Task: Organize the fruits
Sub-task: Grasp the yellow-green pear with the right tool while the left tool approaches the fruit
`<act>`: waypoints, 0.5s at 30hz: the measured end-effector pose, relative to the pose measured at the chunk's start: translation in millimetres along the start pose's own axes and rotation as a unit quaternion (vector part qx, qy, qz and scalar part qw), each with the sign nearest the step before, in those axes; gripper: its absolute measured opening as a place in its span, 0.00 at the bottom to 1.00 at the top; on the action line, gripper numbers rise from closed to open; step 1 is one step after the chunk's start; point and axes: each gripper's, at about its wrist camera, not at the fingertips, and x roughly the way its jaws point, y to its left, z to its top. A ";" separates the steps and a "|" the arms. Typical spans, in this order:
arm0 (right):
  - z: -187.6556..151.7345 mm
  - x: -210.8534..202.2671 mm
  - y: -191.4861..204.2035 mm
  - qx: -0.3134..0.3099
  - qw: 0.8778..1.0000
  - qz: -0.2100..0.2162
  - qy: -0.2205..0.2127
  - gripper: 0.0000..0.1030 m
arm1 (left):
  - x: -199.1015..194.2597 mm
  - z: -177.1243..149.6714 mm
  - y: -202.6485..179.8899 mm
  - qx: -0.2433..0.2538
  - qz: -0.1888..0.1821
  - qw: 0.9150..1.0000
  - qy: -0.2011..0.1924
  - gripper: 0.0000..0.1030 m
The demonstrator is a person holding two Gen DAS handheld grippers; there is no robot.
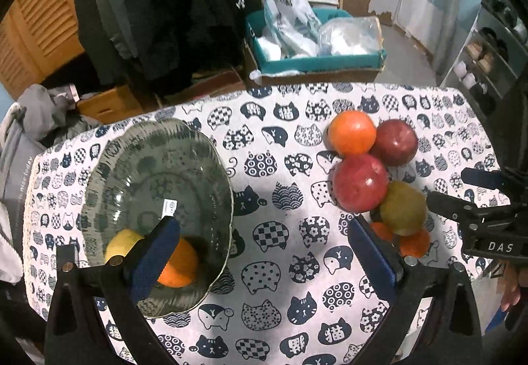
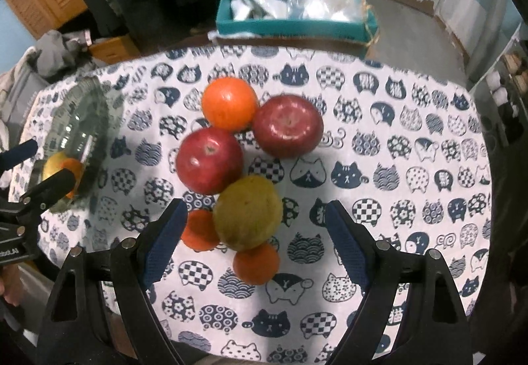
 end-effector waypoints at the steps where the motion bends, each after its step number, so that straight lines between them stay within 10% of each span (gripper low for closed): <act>1: -0.7 5.5 -0.8 0.001 1.000 -0.002 0.005 0.83 | 4.7 -0.1 -0.8 -0.001 -0.001 1.000 0.005 0.99; 15: -7.6 58.2 -0.6 0.005 0.999 0.005 0.054 0.83 | 44.3 -4.4 -12.6 0.017 -0.001 0.999 0.036 0.99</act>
